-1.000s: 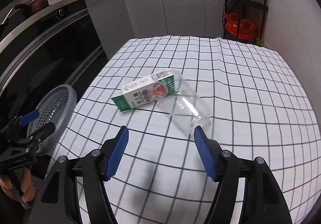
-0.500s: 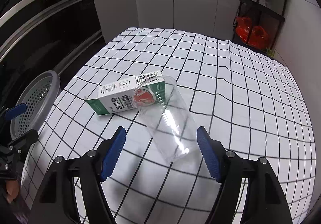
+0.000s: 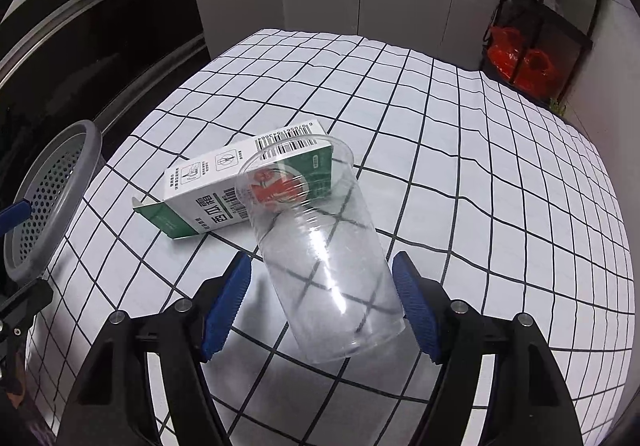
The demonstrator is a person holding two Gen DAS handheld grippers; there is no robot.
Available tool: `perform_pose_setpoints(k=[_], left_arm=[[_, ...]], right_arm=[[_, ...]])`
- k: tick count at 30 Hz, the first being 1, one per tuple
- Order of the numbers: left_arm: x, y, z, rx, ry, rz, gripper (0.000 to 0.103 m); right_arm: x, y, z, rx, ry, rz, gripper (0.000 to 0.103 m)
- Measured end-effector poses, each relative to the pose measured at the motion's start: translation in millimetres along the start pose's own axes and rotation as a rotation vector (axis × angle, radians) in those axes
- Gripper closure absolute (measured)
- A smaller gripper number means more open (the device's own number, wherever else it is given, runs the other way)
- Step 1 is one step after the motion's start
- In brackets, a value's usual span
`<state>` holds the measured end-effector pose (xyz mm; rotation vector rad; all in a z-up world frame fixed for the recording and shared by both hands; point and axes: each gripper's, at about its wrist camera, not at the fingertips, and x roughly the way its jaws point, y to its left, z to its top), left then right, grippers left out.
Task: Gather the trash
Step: 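Grasp the clear plastic cup with the right tool and lift it, then grasp the green-and-white milk carton with the left tool while the right tool holds the cup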
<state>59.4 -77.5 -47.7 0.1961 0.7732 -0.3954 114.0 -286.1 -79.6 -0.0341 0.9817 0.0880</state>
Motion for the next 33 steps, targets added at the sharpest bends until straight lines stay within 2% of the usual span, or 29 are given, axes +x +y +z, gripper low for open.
perform_pose_setpoints(k=[2,3,9,19,24,28,33], left_arm=[[0.1,-1.8,0.2,0.007,-0.004,-0.005,0.006],[-0.4,-2.3,0.1,0.011,-0.006,-0.007,0.006],[-3.9,-5.1,1.1,0.012,-0.020,-0.026,0.006],[-3.1,-11.9,21.8,0.017,-0.071,-0.031,0.006],[22.2,-29.4,35.3,0.027,-0.027,-0.113,0.006],[46.5,-45.7,42.7,0.047,-0.002,-0.097,0.006],[72.3,-54.3,54.1,0.012,0.037,-0.126,0.006]], right_arm=[[-2.8,2.7,-1.1,-0.013,-0.005,0.005,0.035],[-3.4,4.2,-1.0,-0.019,-0.008,0.004,0.042],[-10.7,4.9,-4.7,-0.001,-0.016,0.030,0.043],[-69.3,-33.8,-26.7,0.266,-0.107,0.114,0.043],[-100.6,-48.7,-48.0,0.364,-0.161,0.143,0.043],[-111.3,-54.7,-53.5,0.380,-0.181,0.162,0.043],[-113.9,-62.8,-55.5,0.401,-0.192,0.199,0.043]])
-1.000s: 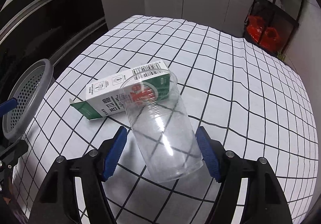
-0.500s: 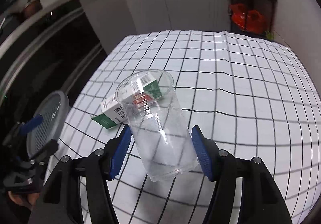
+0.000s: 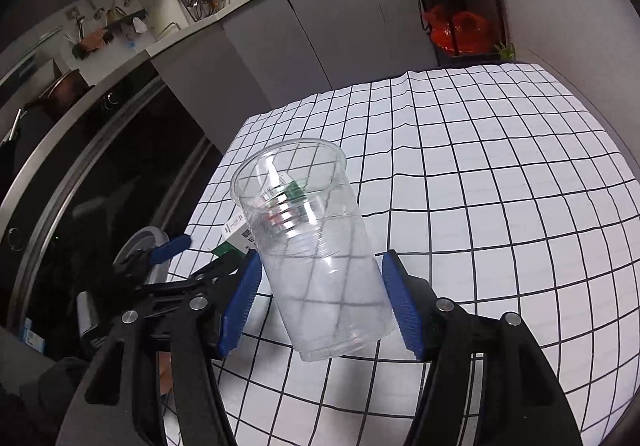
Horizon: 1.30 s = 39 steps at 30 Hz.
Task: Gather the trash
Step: 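Grasp the green-and-white milk carton with the left tool while the right tool holds the cup, then carry the milk carton and cup over the wastebasket with both tools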
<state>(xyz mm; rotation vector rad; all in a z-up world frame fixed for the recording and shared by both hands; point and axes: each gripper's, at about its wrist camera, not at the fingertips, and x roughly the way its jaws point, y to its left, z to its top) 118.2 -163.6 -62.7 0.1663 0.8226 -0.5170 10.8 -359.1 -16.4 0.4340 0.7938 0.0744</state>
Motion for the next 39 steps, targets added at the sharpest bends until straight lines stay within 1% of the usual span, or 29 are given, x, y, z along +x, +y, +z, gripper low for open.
perform_pose_setpoints(k=[5,8,13,16,17,18,19,20,21,22,23,26,32,39], left_arm=[[21.5,-5.9,9.6,0.014,0.024,0.028,0.006],[31.1,-13.1,13.6,0.043,0.034,0.051,0.007],[39.7,-26.6,18.2,0.085,0.036,0.053,0.009],[44.8,-32.2,19.4,0.096,0.047,0.043,0.024],[48.0,-33.5,19.2,0.094,0.058,0.042,0.029],[50.1,-33.7,18.9,0.090,0.065,0.041,0.031],[51.8,-33.3,18.5,0.087,0.071,0.035,0.038],[52.9,-32.1,17.6,0.082,0.079,0.029,0.049],[55.0,-30.5,16.9,0.074,0.091,0.020,0.054],[56.1,-29.0,16.0,0.070,0.100,0.015,0.065],[56.1,-27.9,15.0,0.066,0.108,0.011,0.070],[50.2,-25.6,12.7,0.061,0.102,0.008,0.077],[21.5,-15.3,9.5,0.026,0.054,0.039,0.078],[-33.0,6.3,1.2,-0.004,-0.018,0.092,0.078]], right_arm=[[0.0,-4.3,3.6,0.012,0.002,0.019,0.043],[-0.9,-5.9,4.3,0.015,0.000,0.025,0.043],[-2.3,-8.3,3.8,0.026,0.000,0.032,0.043],[-3.2,-7.6,4.2,0.027,-0.003,0.038,0.043],[-3.3,-7.4,4.7,0.026,-0.004,0.039,0.043],[-3.7,-7.1,4.8,0.024,-0.005,0.041,0.043],[-3.8,-6.2,5.2,0.024,-0.006,0.041,0.043],[-4.0,-5.5,5.3,0.025,-0.007,0.043,0.043],[-4.2,-5.5,5.4,0.025,-0.008,0.043,0.043],[-4.4,-5.5,5.5,0.024,-0.009,0.043,0.043],[-4.4,-5.2,5.3,0.024,-0.010,0.043,0.043],[-4.4,-4.6,5.0,0.025,-0.009,0.043,0.043],[-3.1,-2.4,4.5,0.017,-0.010,0.043,0.043],[-0.7,9.6,1.3,-0.011,-0.008,0.045,0.043]])
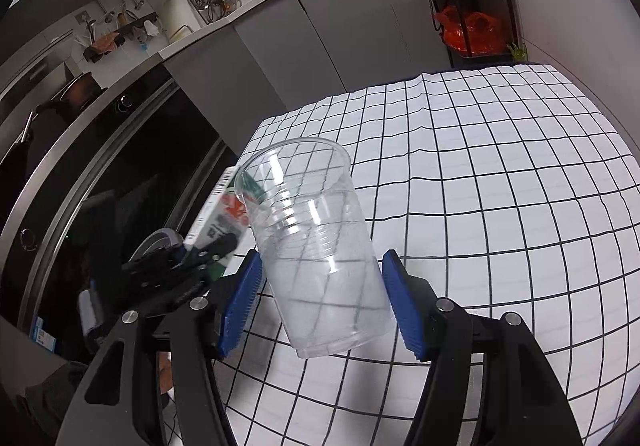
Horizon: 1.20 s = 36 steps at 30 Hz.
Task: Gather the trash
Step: 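Carry the milk carton and cup over the wastebasket with both tools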
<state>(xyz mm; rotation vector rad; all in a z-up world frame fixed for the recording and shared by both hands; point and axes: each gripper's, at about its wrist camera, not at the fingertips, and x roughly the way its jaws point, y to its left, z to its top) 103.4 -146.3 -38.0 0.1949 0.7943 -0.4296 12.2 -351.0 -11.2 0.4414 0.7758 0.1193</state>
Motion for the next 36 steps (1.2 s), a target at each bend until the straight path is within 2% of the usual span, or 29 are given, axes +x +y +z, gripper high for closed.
perform_pose_setpoints(k=[10,17,22,28,36], left_arm=[[-92.1,52.8,-15.4,-0.050,-0.104,0.095,0.078],[-133.3,96.7,-31.7,-0.088,-0.139,0.176,0.078],[-149.7,132.2,-47.8,-0.124,-0.140,0.257,0.078],[-158.6,179.2,-71.9,-0.224,-0.106,0.337,0.078],[-151.0,222.7,-89.5,-0.323,-0.060,0.391,0.078]], right_arm=[[10.4,64.3,-16.6,-0.081,0.007,0.058,0.043],[27.3,126.3,-31.7,-0.129,0.015,0.127,0.043],[40.7,171.6,-40.2,-0.178,0.011,0.153,0.043],[64.2,219.2,-45.8,-0.241,0.025,0.178,0.043],[95.1,263.8,-54.5,-0.301,0.052,0.189,0.043]])
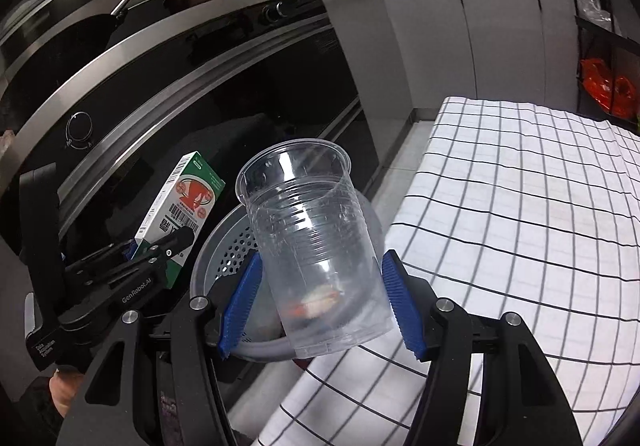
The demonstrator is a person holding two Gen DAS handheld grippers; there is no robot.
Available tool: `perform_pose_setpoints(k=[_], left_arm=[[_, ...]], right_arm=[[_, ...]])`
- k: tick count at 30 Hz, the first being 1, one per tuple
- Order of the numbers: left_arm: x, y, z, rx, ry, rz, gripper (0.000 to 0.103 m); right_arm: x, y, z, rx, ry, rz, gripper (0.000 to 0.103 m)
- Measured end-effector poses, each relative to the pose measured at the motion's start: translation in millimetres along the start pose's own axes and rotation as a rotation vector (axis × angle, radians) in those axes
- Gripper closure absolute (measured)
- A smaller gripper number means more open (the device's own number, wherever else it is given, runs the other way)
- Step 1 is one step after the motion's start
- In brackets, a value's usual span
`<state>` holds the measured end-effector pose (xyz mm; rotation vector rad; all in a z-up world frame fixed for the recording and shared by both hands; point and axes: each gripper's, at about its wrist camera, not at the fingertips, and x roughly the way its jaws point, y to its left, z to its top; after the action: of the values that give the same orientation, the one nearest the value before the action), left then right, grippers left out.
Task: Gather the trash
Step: 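Carry the milk carton and cup over the wastebasket with both tools, then open both tools to drop the carton and cup into the wastebasket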
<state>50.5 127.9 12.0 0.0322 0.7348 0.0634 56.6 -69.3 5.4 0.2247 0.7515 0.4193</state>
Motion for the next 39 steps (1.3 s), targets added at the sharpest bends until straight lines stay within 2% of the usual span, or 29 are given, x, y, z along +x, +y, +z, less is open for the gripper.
perform_pose_setpoints(k=[13,27,30,33,35,36,37,39], left_arm=[[23.3,30.0,-8.3,-0.052,0.036,0.024,0.078],[39.6,33.8,-8.9,-0.066,0.083,0.007,0.077],[40.1,37.2,-8.5,-0.074,0.080,0.012,0.074],[40.2,38.9,-8.3,-0.085,0.080,0.007,0.065],[39.2,39.3,-8.3,-0.091,0.077,0.009,0.047],[37.6,39.7,-8.0,-0.095,0.068,0.011,0.043],[36.1,39.7,-7.8,-0.096,0.060,0.014,0.039],[33.8,39.3,-7.7,-0.092,0.048,0.021,0.038]], right_arm=[[30.9,34.2,-0.1,-0.116,-0.002,-0.052,0.043],[69.8,39.1,-0.1,-0.143,0.057,-0.090,0.043],[73.3,38.2,1.5,-0.142,0.059,-0.086,0.043],[73.3,39.5,1.5,-0.149,0.053,-0.082,0.042],[73.1,40.0,1.1,-0.153,0.051,-0.084,0.034],[72.2,40.1,1.1,-0.153,0.045,-0.084,0.029],[71.5,39.8,1.1,-0.152,0.039,-0.084,0.028],[70.2,38.8,0.1,-0.148,0.034,-0.087,0.028]])
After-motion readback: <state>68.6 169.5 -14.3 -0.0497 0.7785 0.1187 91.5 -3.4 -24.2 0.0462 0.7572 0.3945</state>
